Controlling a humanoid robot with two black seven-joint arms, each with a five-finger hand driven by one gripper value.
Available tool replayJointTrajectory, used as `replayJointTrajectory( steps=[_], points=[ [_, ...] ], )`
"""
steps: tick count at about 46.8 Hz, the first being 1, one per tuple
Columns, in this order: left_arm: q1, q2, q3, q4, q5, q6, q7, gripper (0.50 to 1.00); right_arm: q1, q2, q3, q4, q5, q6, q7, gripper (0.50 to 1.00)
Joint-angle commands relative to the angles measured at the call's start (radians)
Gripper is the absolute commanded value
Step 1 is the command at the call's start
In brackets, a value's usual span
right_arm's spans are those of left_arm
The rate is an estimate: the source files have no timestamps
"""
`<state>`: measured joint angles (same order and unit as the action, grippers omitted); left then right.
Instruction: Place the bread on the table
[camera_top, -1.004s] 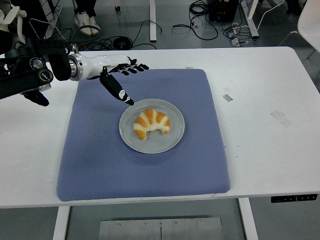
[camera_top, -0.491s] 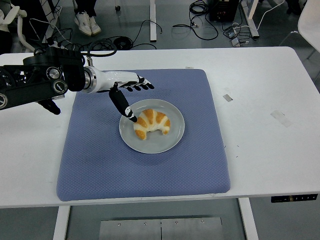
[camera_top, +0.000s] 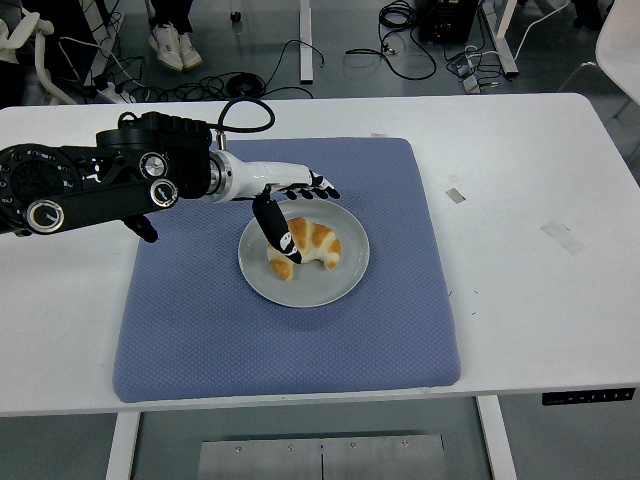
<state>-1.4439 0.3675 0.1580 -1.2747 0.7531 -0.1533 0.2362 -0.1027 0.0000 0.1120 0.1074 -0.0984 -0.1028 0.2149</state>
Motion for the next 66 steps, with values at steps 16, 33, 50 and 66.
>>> replayJointTrajectory(
  steps=[16, 33, 50, 66],
  points=[
    [0.007, -0.016, 0.009, 0.017, 0.032, 0.003, -0.002, 0.907, 0.0, 0.0, 0.0, 0.0, -0.001, 0.0, 0.0, 1.0],
    [0.02, -0.016, 0.009, 0.021, 0.035, 0.006, -0.002, 0.908, 0.0, 0.0, 0.0, 0.0, 0.0, 0.0, 0.0, 1.0],
    [0.037, -0.038, 0.008, 0.041, 0.057, 0.009, -0.002, 0.905, 0.0, 0.0, 0.0, 0.0, 0.0, 0.0, 0.0, 1.0],
    [0.043, -0.058, 0.008, 0.058, 0.072, 0.011, -0.008, 0.784, 0.0, 0.0, 0.0, 0.0, 0.0, 0.0, 0.0, 1.0]
  ],
)
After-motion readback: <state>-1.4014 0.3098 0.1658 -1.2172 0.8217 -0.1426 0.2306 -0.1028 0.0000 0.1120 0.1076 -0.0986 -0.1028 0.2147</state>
